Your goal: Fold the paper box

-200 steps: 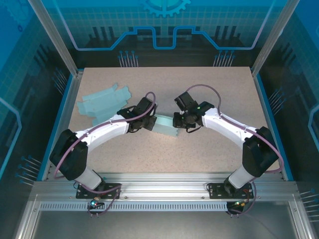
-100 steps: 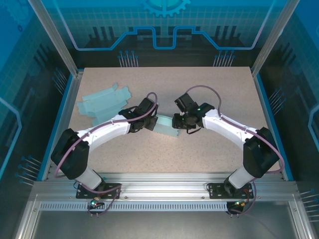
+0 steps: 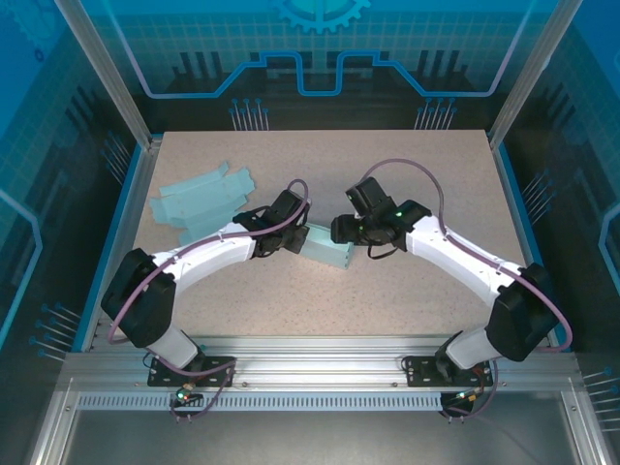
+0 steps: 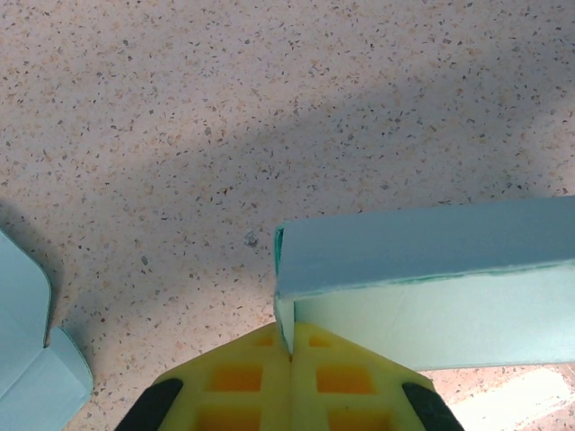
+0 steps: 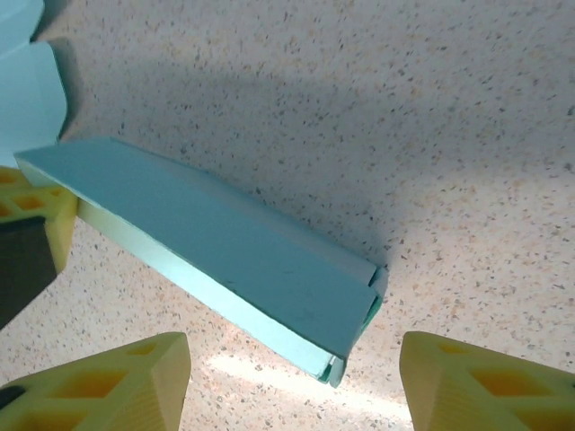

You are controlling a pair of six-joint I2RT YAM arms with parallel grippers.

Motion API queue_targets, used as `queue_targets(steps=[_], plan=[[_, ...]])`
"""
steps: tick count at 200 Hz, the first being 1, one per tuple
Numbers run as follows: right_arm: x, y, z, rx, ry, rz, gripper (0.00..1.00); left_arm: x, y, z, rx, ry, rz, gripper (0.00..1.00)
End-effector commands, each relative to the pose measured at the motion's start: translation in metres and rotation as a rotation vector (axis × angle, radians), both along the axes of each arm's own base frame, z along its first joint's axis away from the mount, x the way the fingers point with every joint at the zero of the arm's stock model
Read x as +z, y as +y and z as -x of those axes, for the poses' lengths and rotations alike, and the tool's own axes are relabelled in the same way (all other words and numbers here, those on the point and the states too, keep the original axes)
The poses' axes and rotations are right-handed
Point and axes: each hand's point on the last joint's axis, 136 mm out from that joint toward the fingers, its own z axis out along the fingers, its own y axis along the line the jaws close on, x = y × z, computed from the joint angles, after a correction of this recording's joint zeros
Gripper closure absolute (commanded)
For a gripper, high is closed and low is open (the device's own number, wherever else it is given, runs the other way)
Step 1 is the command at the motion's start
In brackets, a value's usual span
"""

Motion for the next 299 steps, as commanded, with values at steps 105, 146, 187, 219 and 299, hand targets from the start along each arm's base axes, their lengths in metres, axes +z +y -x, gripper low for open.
queue_targets(steps=[105, 146, 187, 219, 299], plan=[[-0.041, -0.013, -0.015, -0.161, 0.027, 0.046, 0.39, -0.04, 0.001, 0.033, -0.027, 0.166, -0.032, 0.95], [-0.059, -0.017, -0.007, -0.198, 0.009, 0.096, 0.39, -0.042, -0.001, 0.035, -0.026, 0.169, -0.028, 0.87], [-0.072, -0.028, -0.008, -0.278, -0.058, 0.123, 0.4, -0.04, -0.001, 0.038, -0.028, 0.17, -0.02, 0.71], [-0.085, -0.035, -0.007, -0.325, -0.101, 0.11, 0.41, -0.037, -0.001, 0.042, -0.034, 0.172, -0.001, 0.64], [-0.105, -0.043, -0.005, -0.367, -0.11, 0.152, 0.41, -0.019, -0.009, 0.065, -0.09, 0.193, 0.122, 0.34]])
